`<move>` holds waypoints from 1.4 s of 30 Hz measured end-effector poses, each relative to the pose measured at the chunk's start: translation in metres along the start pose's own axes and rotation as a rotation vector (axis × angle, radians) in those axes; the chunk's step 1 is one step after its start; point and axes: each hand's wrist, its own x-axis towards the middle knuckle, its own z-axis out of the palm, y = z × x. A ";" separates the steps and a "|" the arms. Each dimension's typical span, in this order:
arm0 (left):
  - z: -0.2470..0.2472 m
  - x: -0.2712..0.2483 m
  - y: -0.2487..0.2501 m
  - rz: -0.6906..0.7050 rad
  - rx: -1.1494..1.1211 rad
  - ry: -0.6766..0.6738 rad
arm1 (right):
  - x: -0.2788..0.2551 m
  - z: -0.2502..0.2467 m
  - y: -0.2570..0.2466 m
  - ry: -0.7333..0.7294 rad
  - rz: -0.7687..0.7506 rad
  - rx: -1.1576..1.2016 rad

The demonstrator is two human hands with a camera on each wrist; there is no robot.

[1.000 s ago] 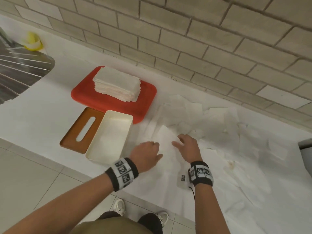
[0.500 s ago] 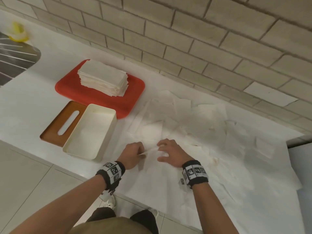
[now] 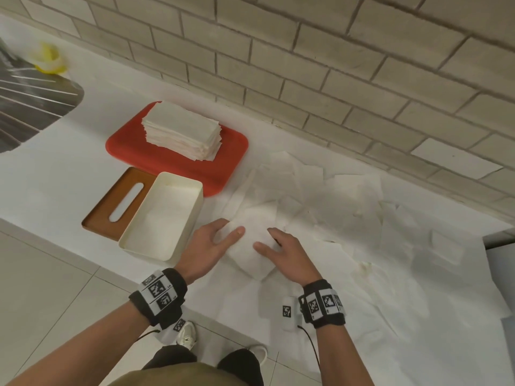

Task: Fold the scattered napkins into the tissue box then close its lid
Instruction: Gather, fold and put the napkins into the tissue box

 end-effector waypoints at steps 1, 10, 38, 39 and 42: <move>-0.006 -0.003 0.009 0.077 0.099 0.027 | -0.001 0.006 -0.010 0.027 -0.020 0.022; -0.125 0.018 0.061 0.392 0.471 0.116 | -0.008 0.103 -0.096 0.292 -0.134 0.312; -0.152 0.072 -0.005 0.219 1.289 -0.261 | 0.108 0.056 0.031 0.508 0.733 -0.445; -0.150 0.071 -0.004 0.241 1.247 -0.228 | 0.111 0.055 0.033 0.489 0.718 -0.427; -0.144 0.066 -0.002 0.279 1.123 -0.160 | 0.115 0.048 0.030 0.470 0.683 -0.258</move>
